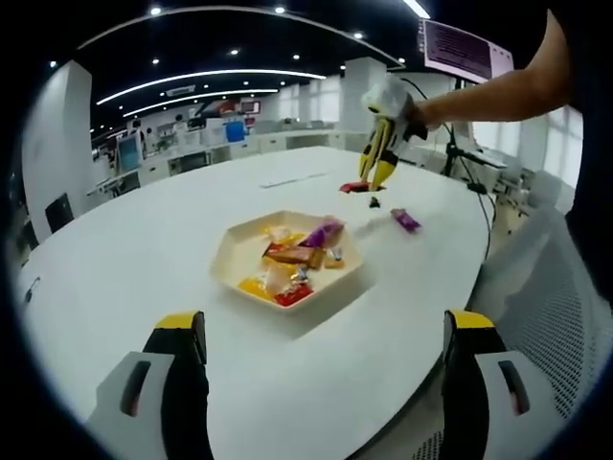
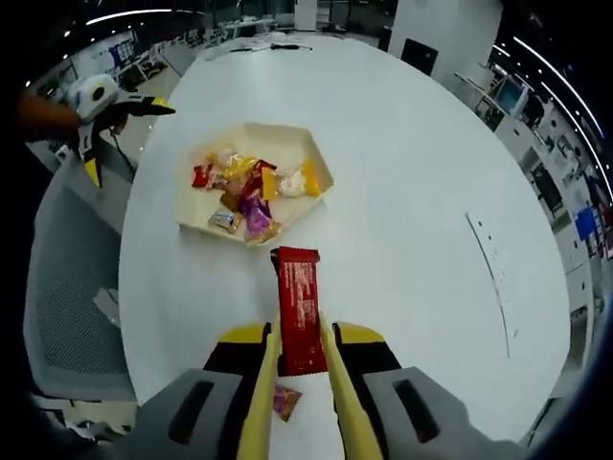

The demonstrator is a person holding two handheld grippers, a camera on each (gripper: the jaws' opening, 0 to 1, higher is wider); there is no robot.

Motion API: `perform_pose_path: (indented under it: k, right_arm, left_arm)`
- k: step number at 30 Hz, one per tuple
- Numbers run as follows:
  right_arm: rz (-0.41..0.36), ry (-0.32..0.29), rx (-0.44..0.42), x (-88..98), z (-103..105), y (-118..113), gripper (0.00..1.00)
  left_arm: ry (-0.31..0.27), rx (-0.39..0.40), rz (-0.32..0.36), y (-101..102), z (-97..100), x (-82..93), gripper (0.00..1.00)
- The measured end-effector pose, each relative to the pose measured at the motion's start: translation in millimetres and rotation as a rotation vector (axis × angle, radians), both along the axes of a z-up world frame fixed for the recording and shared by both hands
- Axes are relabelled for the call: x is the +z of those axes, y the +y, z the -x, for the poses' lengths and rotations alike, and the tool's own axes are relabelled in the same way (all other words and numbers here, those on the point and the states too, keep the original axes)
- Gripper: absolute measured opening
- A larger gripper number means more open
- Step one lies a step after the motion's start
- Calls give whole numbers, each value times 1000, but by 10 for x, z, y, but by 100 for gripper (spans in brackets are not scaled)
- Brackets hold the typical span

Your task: Place the target food into the container with the food tongs after gripping and lifting it, then release it inside without dropping or visibly crushing the food.

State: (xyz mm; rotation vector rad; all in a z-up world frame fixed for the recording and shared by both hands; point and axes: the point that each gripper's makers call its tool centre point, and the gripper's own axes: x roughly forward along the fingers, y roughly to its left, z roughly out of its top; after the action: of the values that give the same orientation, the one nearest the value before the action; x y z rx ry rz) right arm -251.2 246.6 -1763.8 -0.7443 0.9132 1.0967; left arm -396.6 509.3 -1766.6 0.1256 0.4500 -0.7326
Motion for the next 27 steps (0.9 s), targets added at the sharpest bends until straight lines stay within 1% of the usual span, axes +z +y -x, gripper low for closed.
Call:
perform_pose_path:
  k: [2,4,8,9,10,11,14,17,19,22,26,27]
  right_arm:
    - [1,-7,-1,75,2,35,24]
    - [6,-11,-2,141,5,61,24]
    - [11,-24,1,268,16,147,24]
    - [13,-26,-1,292,17,170,24]
    - [12,-30,2,330,30,219,24]
    - [11,-33,1,354,33,253,24]
    - [8,-44,3,425,61,388,24]
    - [1,-49,6,490,94,530,24]
    - [1,-43,11,525,135,618,24]
    - [0,-43,13,568,139,716,24]
    - [-12,-37,26,644,158,899,24]
    - [-13,-44,36,670,160,951,24]
  left_arm:
    - [-5,3,2,1,-1,18,99]
    - [-18,-10,-3,-23,11,23,99]
    - [-20,-19,-4,-43,19,30,99]
    - [-25,-14,-16,-27,7,21,99]
    - [-18,-14,-21,-20,12,6,99]
    - [-16,-18,-7,-37,19,19,99]
    - [-26,-44,-18,-74,47,18,99]
    - [-33,-62,-13,-108,69,40,99]
    - [-28,-63,-9,-104,71,29,99]
    - [-30,-68,-13,-100,78,28,99]
    - [-27,-50,17,-72,50,64,99]
    - [-20,-50,27,-73,44,71,99]
